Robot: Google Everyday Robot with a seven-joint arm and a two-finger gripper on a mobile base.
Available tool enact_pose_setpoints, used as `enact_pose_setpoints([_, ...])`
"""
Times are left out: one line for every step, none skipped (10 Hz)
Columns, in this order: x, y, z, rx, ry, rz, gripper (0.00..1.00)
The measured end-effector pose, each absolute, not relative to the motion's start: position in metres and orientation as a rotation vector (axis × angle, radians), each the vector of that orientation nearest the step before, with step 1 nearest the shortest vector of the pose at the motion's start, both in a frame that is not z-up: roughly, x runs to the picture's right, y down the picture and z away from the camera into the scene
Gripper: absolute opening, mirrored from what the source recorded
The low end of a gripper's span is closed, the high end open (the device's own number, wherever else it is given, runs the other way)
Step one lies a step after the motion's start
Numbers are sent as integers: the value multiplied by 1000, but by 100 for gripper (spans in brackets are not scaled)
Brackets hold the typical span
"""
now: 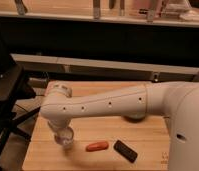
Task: Place the white sponge in the ceramic cup
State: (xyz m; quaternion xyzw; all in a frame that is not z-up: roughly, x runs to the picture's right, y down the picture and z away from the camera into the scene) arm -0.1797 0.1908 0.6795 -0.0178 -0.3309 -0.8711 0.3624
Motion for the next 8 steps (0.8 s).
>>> enact_pose_setpoints([-180,191,679,-38,-859,-2244,78])
enact_pose_setpoints([-182,191,678,-25,-871,-2247,80])
enact_pose_setpoints([-185,192,676,-15,-878,-2251,80])
enact_pose_setpoints([-185,193,675,-9,-881,-2253,80])
enact_pose_setpoints([-184,192,674,-3,-878,-2252,80])
enact_pose_setpoints([-182,190,673,1,-868,-2245,77])
enact_pose_setpoints([-181,189,673,-3,-865,-2248,70])
enact_pose_setpoints([-181,189,672,-6,-866,-2258,59])
